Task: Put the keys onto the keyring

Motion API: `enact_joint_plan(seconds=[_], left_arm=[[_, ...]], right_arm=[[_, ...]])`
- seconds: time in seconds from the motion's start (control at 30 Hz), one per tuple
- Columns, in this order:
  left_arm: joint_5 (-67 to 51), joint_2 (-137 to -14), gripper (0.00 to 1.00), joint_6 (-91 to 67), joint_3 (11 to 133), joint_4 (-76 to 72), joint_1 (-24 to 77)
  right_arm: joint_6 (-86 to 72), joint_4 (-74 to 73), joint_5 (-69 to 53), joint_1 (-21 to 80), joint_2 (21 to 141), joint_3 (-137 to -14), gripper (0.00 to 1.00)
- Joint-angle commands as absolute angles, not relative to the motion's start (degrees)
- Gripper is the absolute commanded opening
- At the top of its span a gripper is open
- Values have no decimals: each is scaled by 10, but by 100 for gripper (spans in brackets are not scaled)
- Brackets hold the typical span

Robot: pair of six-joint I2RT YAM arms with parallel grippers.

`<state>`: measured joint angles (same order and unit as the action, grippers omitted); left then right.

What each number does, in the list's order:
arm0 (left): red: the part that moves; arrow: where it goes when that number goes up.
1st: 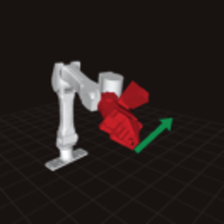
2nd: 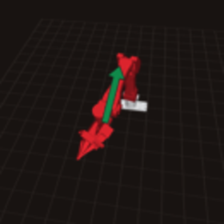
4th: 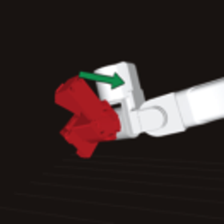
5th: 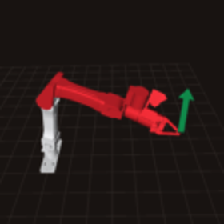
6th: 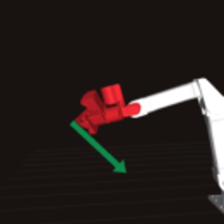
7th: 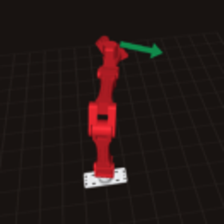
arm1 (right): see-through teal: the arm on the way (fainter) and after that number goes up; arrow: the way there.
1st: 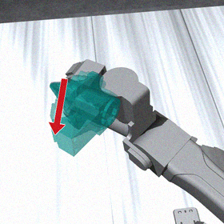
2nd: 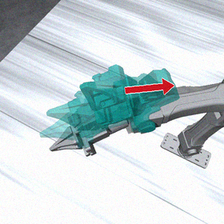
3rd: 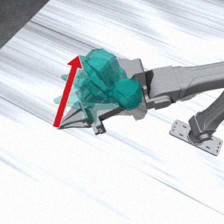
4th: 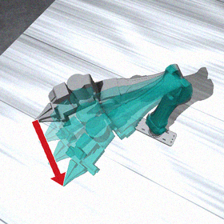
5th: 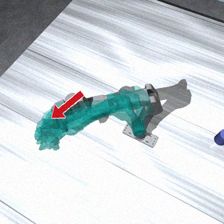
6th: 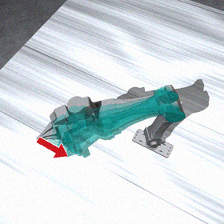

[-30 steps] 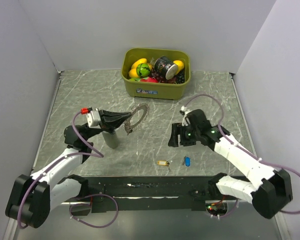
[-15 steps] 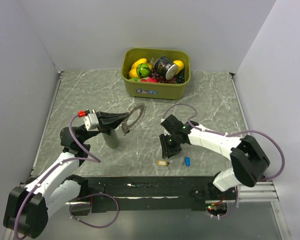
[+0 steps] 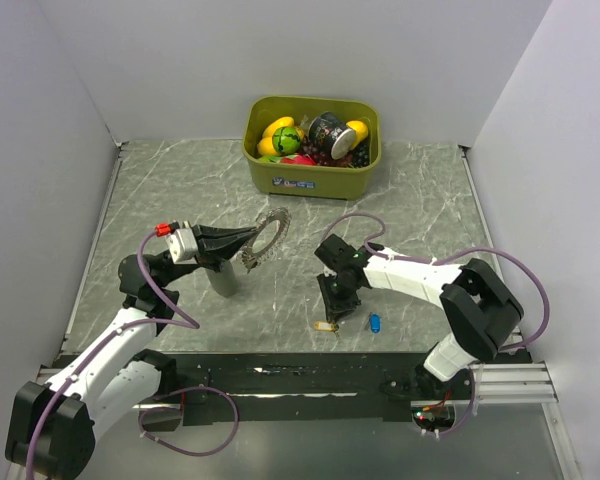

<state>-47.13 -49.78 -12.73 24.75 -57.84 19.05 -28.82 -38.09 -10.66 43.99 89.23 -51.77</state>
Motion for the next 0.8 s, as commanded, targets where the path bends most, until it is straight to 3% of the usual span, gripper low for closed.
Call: enact_joint_plan(seconds=[0.0, 0.17, 0.3, 0.67, 0.77], left_arm=[[-473, -487, 1, -114, 258, -601, 187], [-474, -485, 1, -111, 261, -594, 187], [-473, -480, 1, -103, 262, -583, 187], [-475, -465, 1, -70, 272, -529, 187], [-481, -462, 1, -69, 274, -526, 187]], right_arm=[[-293, -369, -106, 447, 913, -527, 28], [-292, -365, -105, 448, 921, -525, 21], [-288, -370, -89, 448, 916, -528, 0], [-229, -424, -3, 447, 832, -584, 0], [-165, -396, -46, 448, 782, -598, 0]])
